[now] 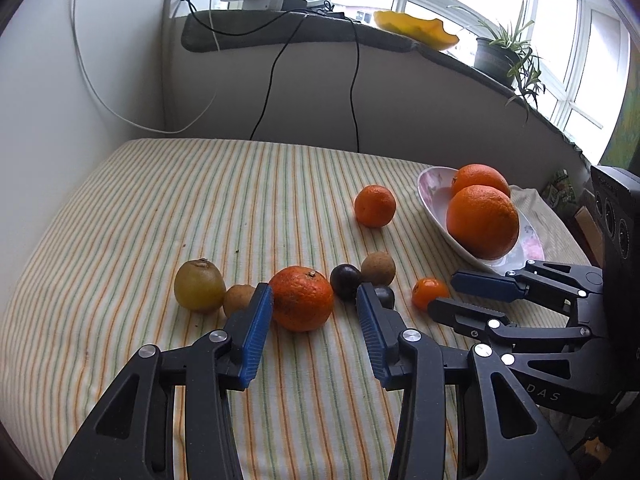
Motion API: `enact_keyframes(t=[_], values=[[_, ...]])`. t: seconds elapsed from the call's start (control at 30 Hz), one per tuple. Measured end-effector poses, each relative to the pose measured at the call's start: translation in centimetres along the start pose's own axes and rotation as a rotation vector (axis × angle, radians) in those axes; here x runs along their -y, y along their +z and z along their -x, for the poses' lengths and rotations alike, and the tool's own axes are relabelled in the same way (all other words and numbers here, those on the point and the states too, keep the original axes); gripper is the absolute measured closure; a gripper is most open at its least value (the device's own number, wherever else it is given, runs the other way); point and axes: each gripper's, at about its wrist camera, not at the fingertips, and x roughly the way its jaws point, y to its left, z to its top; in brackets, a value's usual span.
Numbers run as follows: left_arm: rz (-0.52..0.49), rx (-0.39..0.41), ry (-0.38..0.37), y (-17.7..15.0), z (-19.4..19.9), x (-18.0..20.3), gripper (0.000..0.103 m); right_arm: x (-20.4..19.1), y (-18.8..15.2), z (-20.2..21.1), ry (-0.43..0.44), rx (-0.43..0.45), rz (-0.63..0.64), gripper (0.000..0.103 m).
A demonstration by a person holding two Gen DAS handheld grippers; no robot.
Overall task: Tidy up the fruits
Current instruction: 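Move the left tool to the small tangerine and close its fingers on it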
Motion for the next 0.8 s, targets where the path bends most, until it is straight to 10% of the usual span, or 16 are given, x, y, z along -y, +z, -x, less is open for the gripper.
enact_keyframes(t=[0.8], values=[[-0.012,0.0,0.029,-0.1,-0.4,-0.6,0.074,0.0,0.2,-0.8,0.016,0.007,0.018,0.078]])
